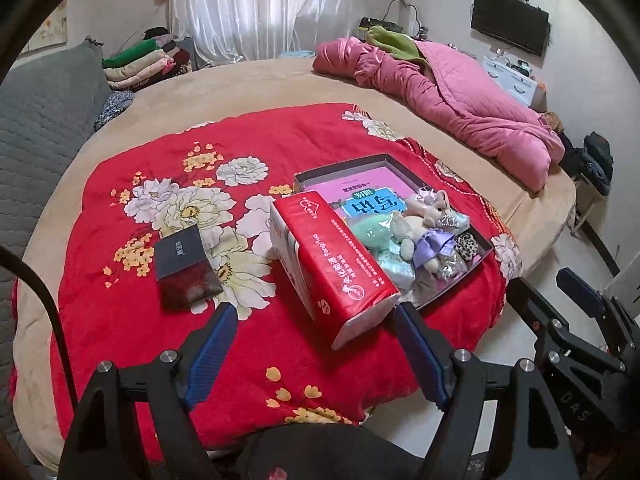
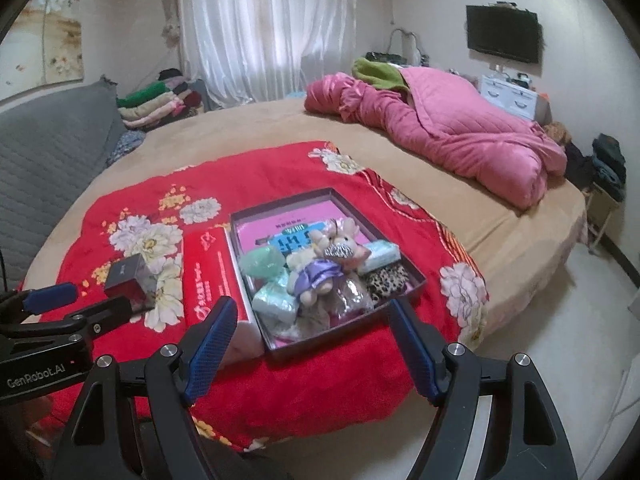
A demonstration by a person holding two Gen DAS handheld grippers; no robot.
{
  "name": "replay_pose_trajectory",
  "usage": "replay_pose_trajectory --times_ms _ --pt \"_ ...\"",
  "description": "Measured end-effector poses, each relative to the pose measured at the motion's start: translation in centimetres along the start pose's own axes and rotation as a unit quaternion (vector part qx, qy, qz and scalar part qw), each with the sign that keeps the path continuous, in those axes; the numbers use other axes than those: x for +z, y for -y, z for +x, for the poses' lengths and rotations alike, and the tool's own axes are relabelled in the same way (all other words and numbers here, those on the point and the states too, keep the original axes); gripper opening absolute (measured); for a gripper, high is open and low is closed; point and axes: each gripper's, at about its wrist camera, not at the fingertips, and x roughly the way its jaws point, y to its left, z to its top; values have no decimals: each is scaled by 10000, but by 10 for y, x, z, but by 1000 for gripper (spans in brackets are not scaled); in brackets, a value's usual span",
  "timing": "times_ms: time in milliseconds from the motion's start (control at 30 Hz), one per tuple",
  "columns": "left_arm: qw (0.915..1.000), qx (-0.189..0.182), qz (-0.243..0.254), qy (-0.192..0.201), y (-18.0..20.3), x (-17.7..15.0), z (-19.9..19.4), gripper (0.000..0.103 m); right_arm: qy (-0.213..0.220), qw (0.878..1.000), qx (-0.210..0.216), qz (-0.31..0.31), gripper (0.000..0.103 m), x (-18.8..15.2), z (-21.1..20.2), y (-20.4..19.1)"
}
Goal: Organize soft objects
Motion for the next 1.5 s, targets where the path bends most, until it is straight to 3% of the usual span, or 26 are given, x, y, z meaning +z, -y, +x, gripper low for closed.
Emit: replay_pose_trajectory --times_ms 533,1500 --pt "9999 1 -47 -117 -5 -21 6 80 -548 9982 -81 245 79 -37 15 2" --pt "9996 -15 -29 -270 0 -28 14 80 -421 9989 -133 136 79 -35 8 -4"
